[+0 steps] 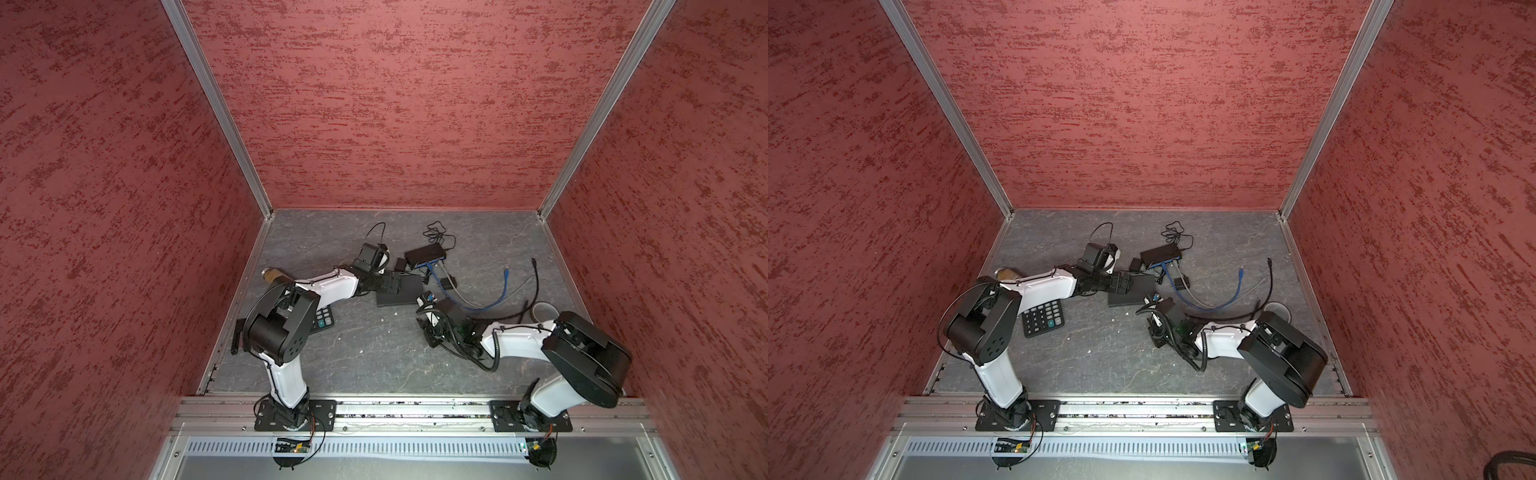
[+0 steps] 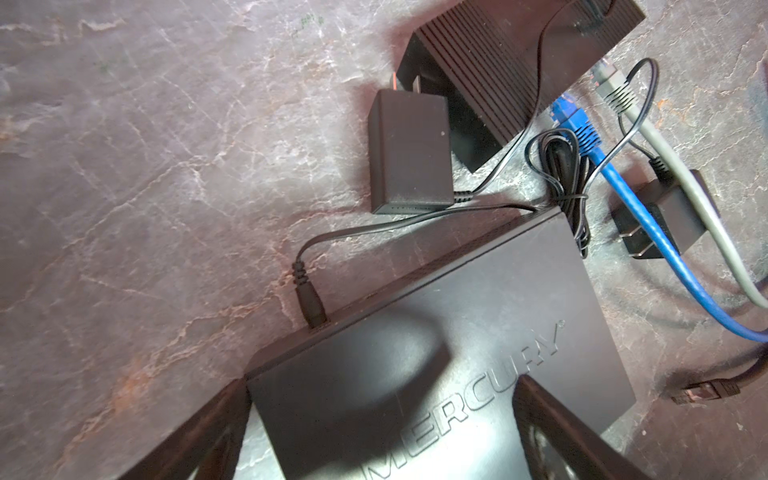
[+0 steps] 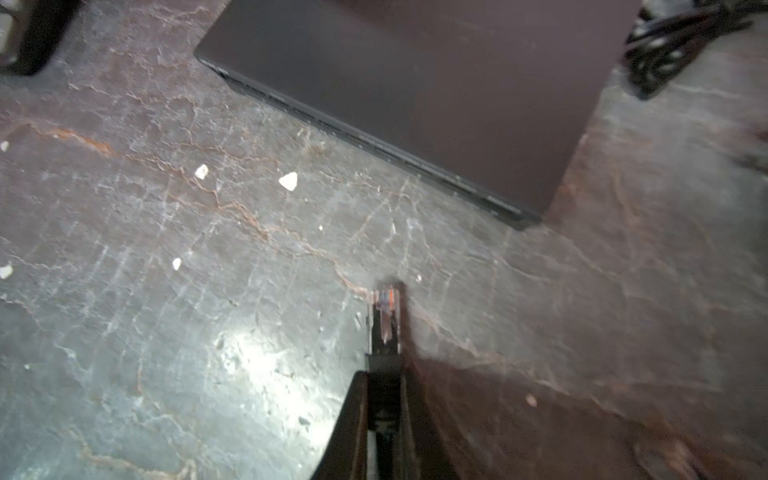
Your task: Insert the plug into the switch port
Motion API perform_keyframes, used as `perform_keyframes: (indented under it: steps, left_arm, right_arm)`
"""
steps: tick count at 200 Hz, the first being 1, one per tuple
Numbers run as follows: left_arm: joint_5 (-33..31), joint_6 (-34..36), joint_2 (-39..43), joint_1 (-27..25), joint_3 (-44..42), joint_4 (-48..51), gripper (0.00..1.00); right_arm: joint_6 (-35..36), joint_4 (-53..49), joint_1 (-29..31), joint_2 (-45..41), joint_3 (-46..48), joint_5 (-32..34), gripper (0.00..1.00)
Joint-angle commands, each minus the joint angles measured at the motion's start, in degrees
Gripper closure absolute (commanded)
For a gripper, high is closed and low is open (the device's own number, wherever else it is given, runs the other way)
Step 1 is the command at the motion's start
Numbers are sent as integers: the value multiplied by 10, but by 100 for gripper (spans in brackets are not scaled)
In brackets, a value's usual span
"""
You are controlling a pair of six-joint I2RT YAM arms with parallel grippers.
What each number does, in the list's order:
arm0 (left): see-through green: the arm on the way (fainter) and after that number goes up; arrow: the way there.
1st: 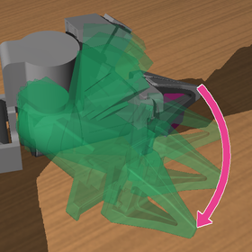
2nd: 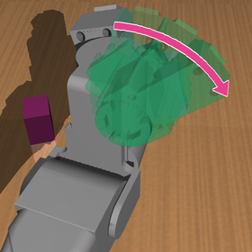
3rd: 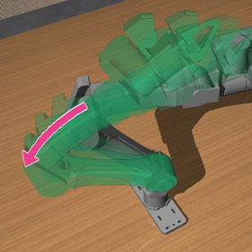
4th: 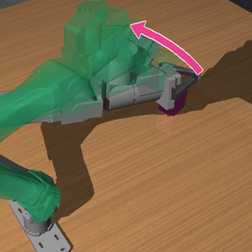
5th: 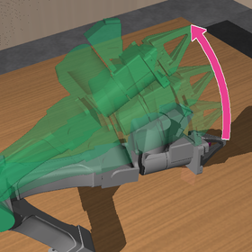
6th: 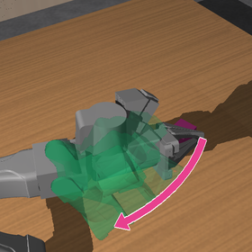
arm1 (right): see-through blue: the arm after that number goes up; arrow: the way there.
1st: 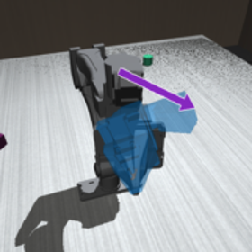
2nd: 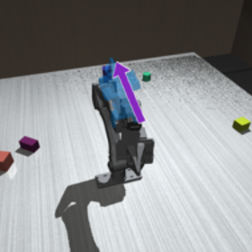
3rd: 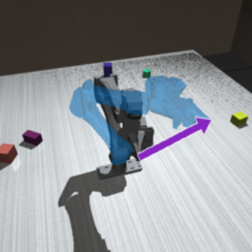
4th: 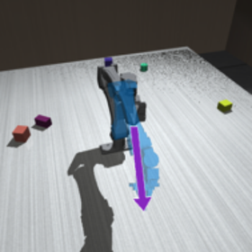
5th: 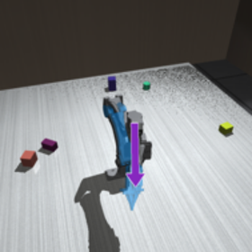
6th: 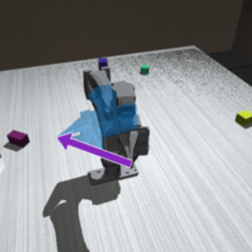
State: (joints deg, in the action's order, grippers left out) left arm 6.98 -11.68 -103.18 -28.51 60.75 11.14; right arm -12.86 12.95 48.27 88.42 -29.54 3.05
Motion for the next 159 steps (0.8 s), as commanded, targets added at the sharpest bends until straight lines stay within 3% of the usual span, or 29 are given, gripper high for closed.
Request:
perform_keyframes:
  steps: [1, 87, 159]
  left_arm:
    - [-6, 5, 4, 3, 17, 8, 1]
    - [-6, -1, -64, 2, 81, 2, 1]
    - [2, -15, -55, -7, 36, 0, 1]
  right_arm:
    - [13, 41, 9, -20, 14, 74, 96]
    - [26, 54, 17, -10, 11, 133, 95]
    - [33, 38, 17, 15, -21, 126, 95]
